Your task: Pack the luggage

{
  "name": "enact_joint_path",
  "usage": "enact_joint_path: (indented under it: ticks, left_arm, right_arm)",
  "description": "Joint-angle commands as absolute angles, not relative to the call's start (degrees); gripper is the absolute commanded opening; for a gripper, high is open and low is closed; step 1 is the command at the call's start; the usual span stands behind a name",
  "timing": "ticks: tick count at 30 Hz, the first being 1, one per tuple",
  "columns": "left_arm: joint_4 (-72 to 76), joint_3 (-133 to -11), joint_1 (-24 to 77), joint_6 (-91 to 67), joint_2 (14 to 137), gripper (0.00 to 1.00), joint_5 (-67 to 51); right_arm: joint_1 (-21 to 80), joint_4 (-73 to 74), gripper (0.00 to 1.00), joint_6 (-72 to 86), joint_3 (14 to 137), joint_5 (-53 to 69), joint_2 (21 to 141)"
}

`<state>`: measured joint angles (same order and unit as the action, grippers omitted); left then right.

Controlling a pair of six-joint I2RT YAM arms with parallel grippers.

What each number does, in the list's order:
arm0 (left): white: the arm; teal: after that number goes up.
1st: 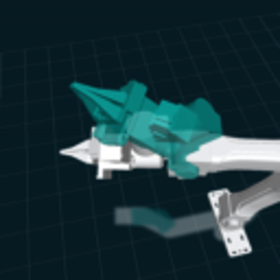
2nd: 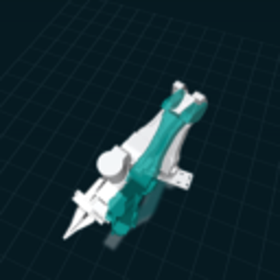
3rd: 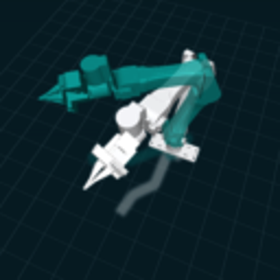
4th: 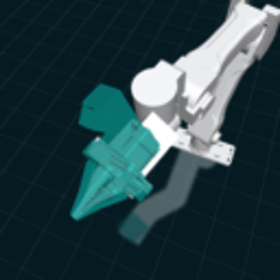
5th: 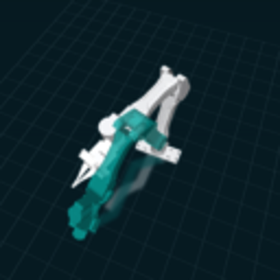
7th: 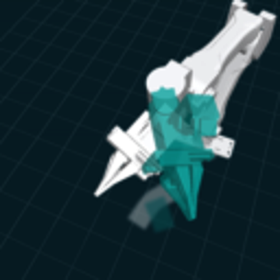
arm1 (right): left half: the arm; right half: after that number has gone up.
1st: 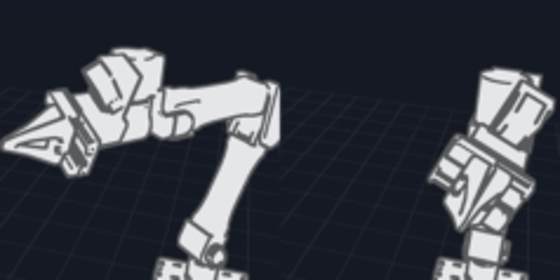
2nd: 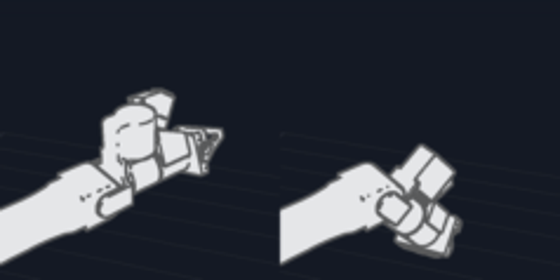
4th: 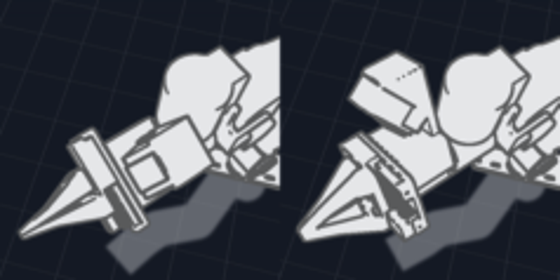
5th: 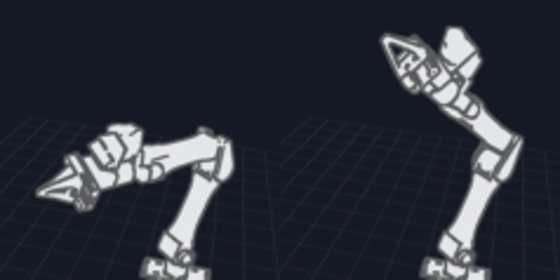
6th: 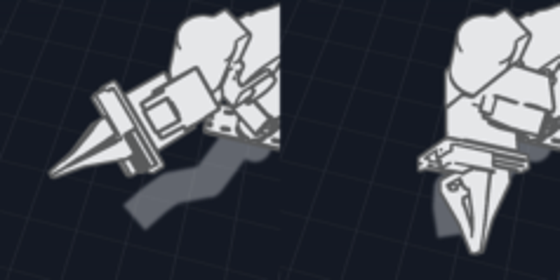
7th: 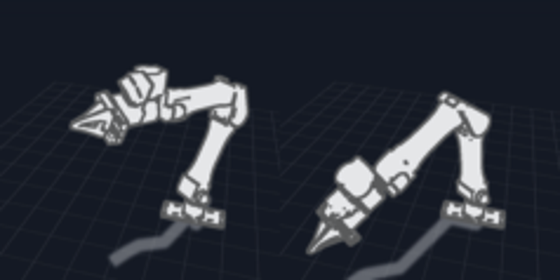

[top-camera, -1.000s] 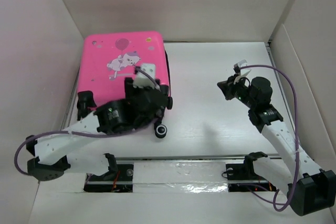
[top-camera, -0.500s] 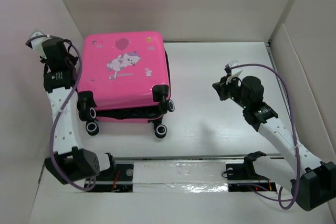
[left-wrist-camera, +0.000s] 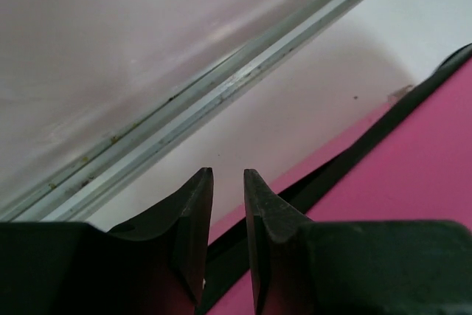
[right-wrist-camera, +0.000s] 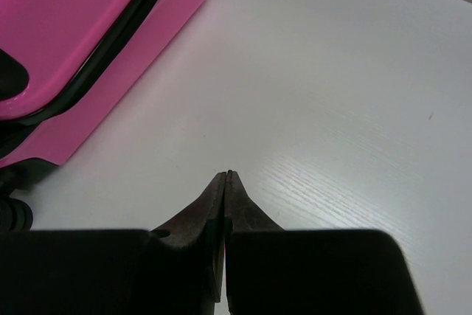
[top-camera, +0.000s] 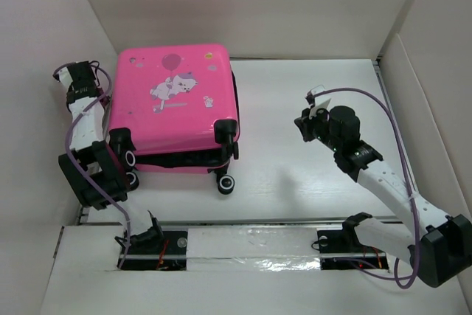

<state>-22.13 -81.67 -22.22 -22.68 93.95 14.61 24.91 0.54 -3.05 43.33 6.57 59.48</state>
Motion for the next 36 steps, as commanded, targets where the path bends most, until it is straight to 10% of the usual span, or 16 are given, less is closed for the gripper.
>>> enact_joint_path:
  ticks: [1,14,27,36]
  left_arm:
    - [-19.3,-81.5,-21.7,-22.1,96.8,0.20,14.1]
    - [3.3,-46.3,-10.5,-41.4,83.2,0.10,2.4]
    - [16.5,-17.6,3.3,-47.8,58.7,0.11,-2.6]
    - [17.1,-9.1,5.8,-46.8,47.7,0.11,-5.9]
  right_arm:
    - [25.5,-1.0,0.04,-3.6,45.5,3.6,57.5]
    - [20.7,1.9,0.08,-1.8,43.8,-9.3,53.8]
    - [13.5,0.6,0.64,-0.1,42.7,-7.6,56.6]
    - [4.7,-1.4,0.69,4.6,57.3,-4.8,80.0]
